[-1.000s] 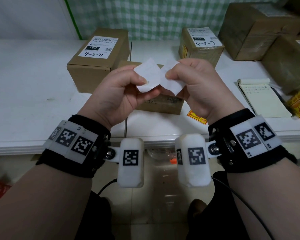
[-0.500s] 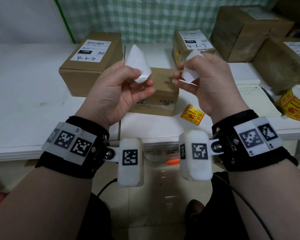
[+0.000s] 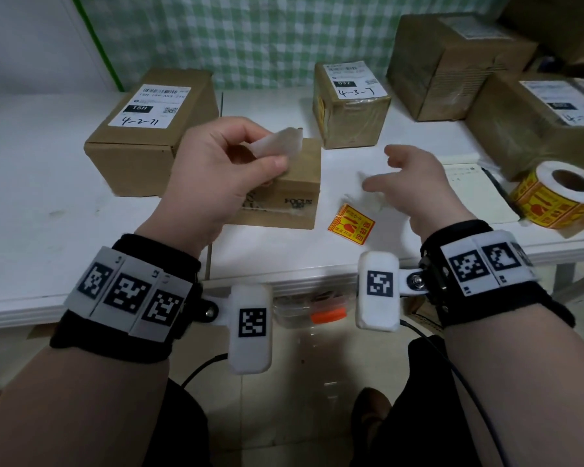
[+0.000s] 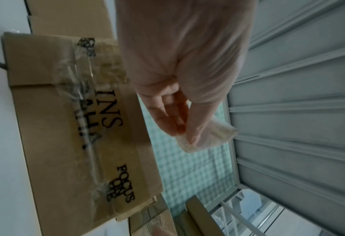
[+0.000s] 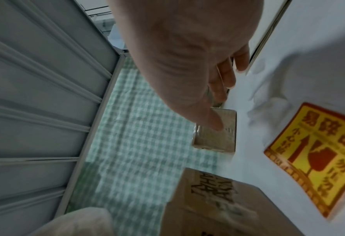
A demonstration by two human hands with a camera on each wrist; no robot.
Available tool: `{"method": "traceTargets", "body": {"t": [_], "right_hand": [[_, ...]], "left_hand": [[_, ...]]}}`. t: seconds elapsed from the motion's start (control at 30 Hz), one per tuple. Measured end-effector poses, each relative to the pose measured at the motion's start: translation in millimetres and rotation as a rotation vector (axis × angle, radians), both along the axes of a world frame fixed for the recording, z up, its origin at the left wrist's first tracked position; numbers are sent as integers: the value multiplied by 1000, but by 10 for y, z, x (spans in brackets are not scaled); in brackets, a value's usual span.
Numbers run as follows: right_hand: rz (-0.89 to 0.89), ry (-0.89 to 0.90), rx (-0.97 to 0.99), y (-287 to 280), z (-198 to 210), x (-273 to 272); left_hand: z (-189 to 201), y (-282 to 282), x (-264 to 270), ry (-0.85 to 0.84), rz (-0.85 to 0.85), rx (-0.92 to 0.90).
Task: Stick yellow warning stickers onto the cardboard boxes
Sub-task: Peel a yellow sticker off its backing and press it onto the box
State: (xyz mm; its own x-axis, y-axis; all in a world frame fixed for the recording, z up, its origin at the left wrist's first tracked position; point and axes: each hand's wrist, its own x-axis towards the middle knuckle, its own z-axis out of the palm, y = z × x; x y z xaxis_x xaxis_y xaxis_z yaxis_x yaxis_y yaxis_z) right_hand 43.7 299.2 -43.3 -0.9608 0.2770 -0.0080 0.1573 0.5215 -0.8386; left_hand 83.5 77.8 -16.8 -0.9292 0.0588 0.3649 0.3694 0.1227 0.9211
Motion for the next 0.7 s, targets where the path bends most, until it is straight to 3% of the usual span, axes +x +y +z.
{"method": "traceTargets", "body": {"t": [0.13,0.2,0.37,0.57,0.7], "right_hand": [[-23,230,-116,-106,201,89],[79,288,-210,-214,351,181],[441,208,-196,-429,513,347],[548,63,-250,-466,506,327],[546,96,-387,-552,492,322]], "left_hand": [[-11,17,-13,101,8,-131],[-12,13,-18,167,9,-178],[-11,-3,16,262,21,-333],[-14,-46,27,315,112,-372],[-1,-60,5,297,147,-338]]}}
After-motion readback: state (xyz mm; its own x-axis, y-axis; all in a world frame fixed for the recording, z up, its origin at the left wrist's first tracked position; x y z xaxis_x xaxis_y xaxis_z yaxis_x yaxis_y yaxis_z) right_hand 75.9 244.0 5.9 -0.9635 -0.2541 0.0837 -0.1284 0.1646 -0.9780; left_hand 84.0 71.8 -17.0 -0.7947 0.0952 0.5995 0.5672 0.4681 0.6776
